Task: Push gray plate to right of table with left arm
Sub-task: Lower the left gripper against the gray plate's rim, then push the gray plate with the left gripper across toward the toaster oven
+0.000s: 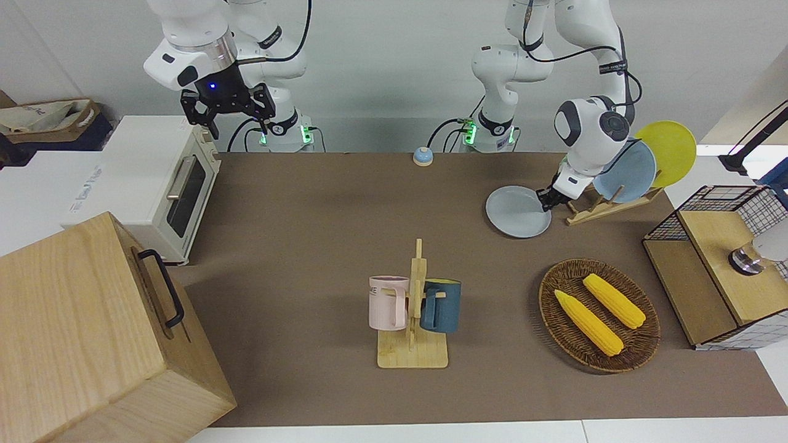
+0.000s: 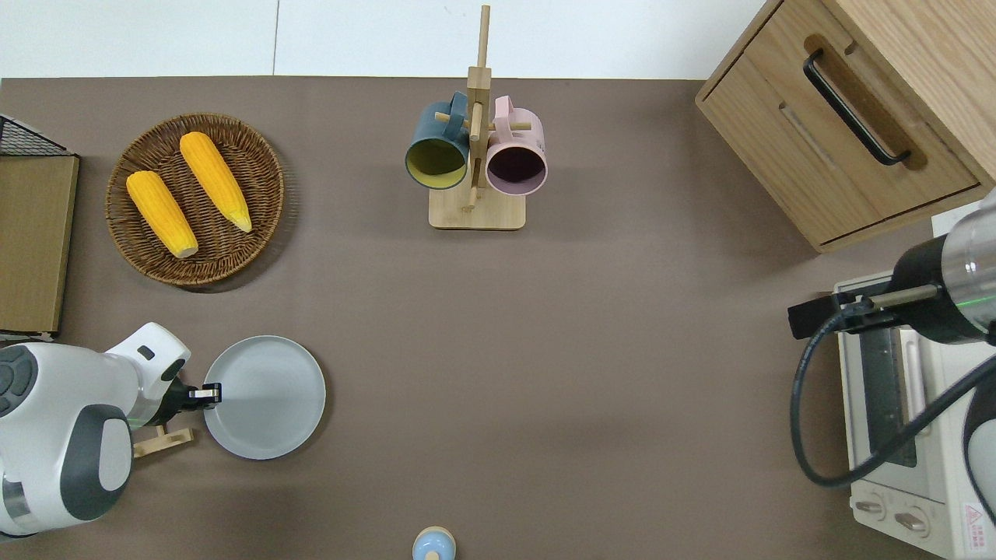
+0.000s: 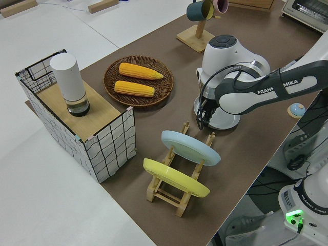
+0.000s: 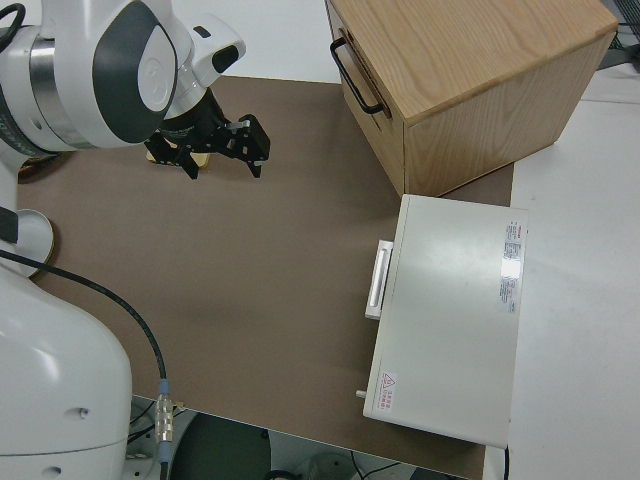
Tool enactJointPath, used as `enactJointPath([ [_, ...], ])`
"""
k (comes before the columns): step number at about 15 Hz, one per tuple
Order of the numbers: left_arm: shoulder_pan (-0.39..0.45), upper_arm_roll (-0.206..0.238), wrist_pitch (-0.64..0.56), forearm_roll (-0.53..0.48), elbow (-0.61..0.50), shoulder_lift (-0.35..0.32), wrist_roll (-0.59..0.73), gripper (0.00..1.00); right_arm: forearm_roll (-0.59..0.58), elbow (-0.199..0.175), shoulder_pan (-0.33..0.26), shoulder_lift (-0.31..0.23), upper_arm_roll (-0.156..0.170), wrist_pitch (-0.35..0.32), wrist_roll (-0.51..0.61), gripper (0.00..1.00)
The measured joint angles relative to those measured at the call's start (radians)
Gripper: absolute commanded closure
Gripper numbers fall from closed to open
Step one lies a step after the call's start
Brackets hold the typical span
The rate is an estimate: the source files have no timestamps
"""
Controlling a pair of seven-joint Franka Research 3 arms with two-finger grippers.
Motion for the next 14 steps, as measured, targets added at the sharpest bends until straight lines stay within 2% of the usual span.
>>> enactJointPath([
  [10,-0.001,-0.005,0.0,-0.001,0.0,0.002,-0.03,1.0,0.0,0.0,0.0,0.0,0.0,0.0,0.0,0.017],
  [14,-0.037,-0.046,0.006,-0.001,0.009,0.011,-0.17,1.0,0.0,0.0,0.0,0.0,0.0,0.0,0.0,0.017],
])
